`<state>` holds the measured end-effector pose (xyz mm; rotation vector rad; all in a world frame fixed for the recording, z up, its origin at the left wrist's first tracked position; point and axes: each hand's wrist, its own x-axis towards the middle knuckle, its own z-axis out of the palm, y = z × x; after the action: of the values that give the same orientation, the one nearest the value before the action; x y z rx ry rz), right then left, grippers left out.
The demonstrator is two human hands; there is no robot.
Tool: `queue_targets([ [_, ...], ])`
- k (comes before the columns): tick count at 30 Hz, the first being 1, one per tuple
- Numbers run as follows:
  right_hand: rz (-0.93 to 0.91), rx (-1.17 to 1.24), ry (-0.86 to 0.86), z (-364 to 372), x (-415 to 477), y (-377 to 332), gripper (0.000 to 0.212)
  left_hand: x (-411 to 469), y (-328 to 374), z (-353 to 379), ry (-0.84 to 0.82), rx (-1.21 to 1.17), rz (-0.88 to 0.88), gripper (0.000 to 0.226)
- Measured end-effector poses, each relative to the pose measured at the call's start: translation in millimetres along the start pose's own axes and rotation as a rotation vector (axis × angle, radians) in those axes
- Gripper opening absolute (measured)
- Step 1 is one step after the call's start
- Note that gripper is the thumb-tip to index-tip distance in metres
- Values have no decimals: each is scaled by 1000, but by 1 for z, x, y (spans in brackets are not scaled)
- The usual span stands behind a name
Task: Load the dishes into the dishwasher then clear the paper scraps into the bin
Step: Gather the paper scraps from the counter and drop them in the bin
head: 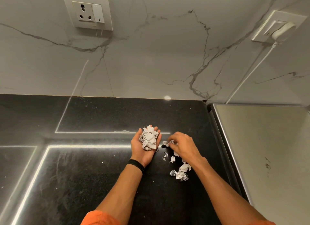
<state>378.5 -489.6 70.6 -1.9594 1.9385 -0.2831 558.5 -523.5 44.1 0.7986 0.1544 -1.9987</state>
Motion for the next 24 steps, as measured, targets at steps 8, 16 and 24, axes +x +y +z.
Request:
queue_targets([
  [8,84,580,242,-23,5,-22,24,2,-10,9,52,44,23,49],
  [16,-66,459,96,-18,3,-66,23,-2,-19,16,-45,24,-21,45],
  [24,98,250,15,-20,8,-17,29,7,-1,4,-15,-90,35,49],
])
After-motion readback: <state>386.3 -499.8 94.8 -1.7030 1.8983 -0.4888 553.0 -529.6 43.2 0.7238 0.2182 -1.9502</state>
